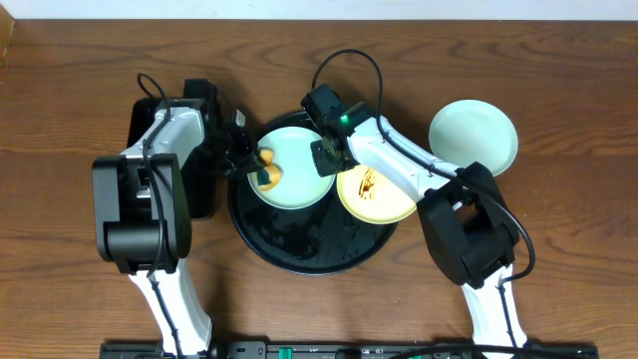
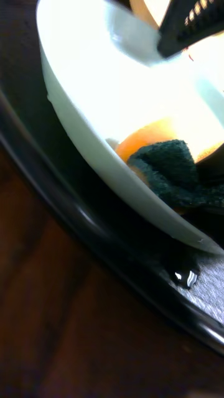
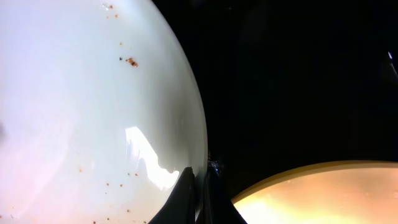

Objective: Clean dirty plates on tray and stack at the side

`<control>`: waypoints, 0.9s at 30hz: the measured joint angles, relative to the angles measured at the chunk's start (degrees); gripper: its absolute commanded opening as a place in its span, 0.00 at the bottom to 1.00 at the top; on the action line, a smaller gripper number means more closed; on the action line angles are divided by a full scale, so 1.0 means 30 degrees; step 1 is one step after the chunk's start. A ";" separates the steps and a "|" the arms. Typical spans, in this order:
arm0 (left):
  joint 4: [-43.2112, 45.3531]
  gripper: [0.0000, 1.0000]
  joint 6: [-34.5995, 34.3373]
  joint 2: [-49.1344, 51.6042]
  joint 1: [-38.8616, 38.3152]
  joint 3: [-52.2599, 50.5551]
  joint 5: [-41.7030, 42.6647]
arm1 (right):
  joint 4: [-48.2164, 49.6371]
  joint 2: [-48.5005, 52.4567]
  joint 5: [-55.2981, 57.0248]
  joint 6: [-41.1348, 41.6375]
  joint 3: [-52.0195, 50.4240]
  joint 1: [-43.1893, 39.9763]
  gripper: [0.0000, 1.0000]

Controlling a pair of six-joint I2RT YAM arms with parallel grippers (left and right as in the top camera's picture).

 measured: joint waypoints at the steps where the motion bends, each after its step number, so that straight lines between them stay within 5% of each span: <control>1: -0.0466 0.07 0.0000 -0.0029 -0.0117 0.0109 -0.0517 | 0.0073 0.0000 0.0000 -0.0007 0.0000 0.0000 0.01; 27: -0.7584 0.07 -0.1035 0.0911 -0.0918 0.4197 -0.9712 | 0.0612 0.0000 -0.2448 -0.0015 0.0248 0.0685 0.01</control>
